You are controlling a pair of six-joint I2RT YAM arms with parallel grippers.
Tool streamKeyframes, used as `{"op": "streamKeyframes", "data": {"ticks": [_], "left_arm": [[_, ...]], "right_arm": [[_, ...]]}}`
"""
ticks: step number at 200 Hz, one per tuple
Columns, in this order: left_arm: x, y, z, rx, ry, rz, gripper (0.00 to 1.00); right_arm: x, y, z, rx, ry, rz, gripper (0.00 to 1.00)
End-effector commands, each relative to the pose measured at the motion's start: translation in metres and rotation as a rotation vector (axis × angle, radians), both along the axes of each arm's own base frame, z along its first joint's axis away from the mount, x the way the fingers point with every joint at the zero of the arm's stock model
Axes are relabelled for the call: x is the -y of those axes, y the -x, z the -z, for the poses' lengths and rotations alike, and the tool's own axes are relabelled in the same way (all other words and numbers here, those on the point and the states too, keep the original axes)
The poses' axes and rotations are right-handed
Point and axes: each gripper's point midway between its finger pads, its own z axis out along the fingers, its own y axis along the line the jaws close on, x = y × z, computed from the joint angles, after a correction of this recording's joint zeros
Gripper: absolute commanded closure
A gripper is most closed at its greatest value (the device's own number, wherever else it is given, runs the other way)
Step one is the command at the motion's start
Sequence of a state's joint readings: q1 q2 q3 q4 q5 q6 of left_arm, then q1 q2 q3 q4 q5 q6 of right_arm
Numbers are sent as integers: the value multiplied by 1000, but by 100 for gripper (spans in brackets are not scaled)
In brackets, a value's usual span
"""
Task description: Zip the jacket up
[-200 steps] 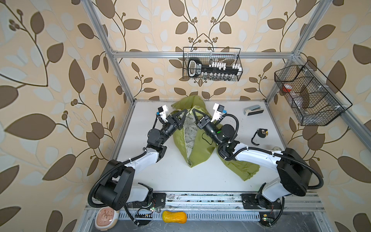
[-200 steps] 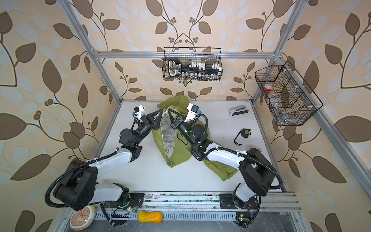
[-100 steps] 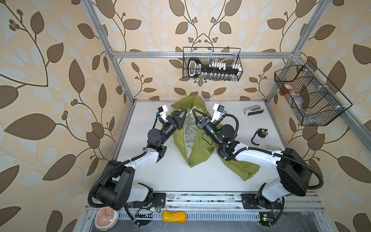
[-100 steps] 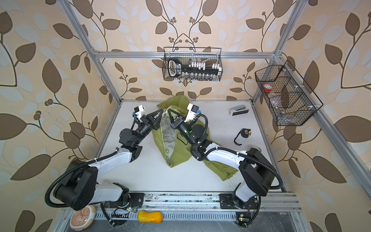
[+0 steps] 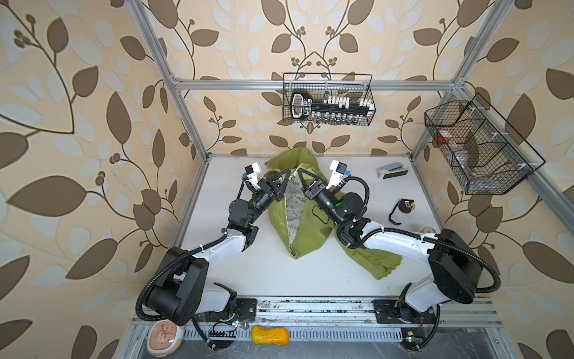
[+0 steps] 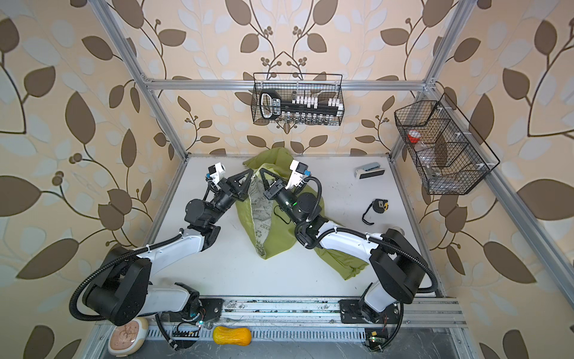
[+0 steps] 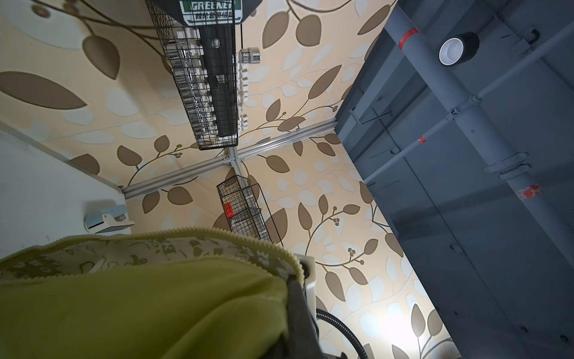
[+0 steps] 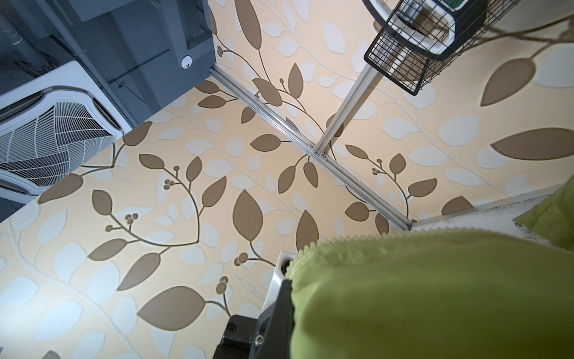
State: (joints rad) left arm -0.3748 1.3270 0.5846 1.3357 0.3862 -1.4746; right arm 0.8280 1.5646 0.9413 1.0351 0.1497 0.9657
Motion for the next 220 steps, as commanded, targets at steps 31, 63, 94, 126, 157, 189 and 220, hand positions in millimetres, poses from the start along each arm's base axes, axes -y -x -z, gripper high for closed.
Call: {"op": "streamKeyframes", "data": {"ticks": [31, 63, 94, 126, 157, 189, 220], "left_arm": [[-2, 23, -31, 127, 33, 22, 100], [-2, 22, -31, 127, 33, 19, 100], [-2, 22, -32, 127, 35, 19, 100], [-2, 22, -32, 130, 36, 20, 100], [-2, 22, -34, 132, 39, 18, 100], [-3, 23, -36, 136, 41, 17, 100], [-3, 24, -38, 141, 42, 18, 100]], "right_arm": [[5, -1, -3, 4, -27, 9, 100], [8, -2, -2, 1, -26, 16, 100], [6, -1, -1, 0, -23, 12, 100], [5, -1, 1, -1, -21, 7, 100], [4, -1, 1, -3, -21, 3, 100], [3, -1, 1, -2, -20, 1, 100], [3, -1, 2, -3, -18, -1, 100]]}}
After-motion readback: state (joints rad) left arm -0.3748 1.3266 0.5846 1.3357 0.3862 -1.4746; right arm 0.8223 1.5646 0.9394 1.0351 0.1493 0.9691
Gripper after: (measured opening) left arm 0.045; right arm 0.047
